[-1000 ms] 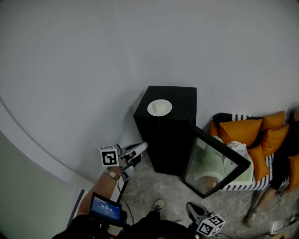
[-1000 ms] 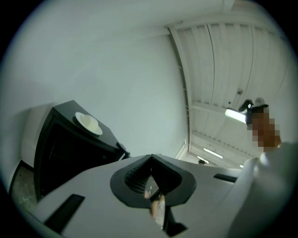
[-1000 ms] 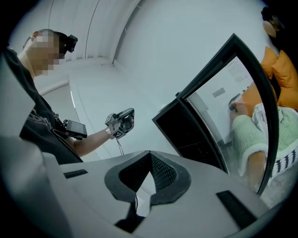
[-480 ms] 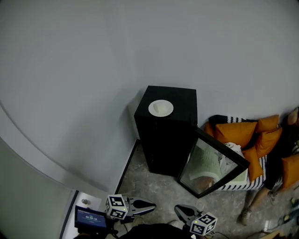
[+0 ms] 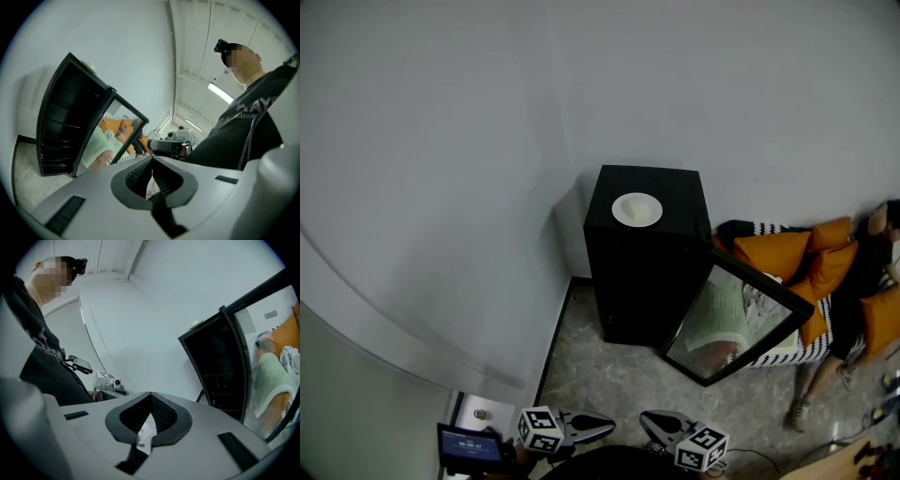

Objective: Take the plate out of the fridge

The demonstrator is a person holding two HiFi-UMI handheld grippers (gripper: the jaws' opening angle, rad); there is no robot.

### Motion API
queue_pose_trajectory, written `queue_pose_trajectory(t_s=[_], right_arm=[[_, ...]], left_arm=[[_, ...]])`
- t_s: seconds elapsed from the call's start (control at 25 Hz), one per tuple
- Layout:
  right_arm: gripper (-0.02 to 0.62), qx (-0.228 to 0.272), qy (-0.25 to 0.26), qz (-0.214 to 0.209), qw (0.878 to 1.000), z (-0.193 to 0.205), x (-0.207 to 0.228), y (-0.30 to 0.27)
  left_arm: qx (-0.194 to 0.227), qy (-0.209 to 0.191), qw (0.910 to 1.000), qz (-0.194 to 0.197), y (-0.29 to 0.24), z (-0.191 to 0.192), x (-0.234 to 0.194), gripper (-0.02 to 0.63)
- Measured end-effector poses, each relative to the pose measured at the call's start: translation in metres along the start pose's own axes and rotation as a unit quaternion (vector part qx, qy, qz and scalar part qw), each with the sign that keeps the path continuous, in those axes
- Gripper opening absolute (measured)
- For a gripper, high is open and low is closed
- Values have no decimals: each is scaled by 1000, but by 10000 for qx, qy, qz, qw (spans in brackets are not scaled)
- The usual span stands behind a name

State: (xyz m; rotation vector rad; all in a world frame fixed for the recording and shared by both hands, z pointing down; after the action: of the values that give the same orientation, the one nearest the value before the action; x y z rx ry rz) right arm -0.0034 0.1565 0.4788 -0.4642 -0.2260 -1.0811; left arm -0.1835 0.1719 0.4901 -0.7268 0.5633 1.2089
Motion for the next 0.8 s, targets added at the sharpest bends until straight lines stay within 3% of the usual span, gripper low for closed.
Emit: queue_pose_trajectory(t_s=[0.2,0.8], right_arm=[[6,-14,-17,120,9999,4,-21,-15],[6,17,-27,193,9998,17,-41,-20]], left_arm=[[134,63,9999,64,26,-1,-6,6],[-30,-252,9996,78,37,15,2,6]])
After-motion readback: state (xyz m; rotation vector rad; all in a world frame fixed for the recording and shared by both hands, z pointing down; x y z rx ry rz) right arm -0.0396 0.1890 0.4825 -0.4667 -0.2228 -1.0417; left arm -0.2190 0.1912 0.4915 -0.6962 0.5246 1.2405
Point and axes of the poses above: the fingertips, and each gripper's own axes: y backward along the fingers, x to its right, z out of its underside, the point moved 7 cm from there along y, backward along the fingers, and after that the axes turned 10 degrees about y, right-handed, at the moved point
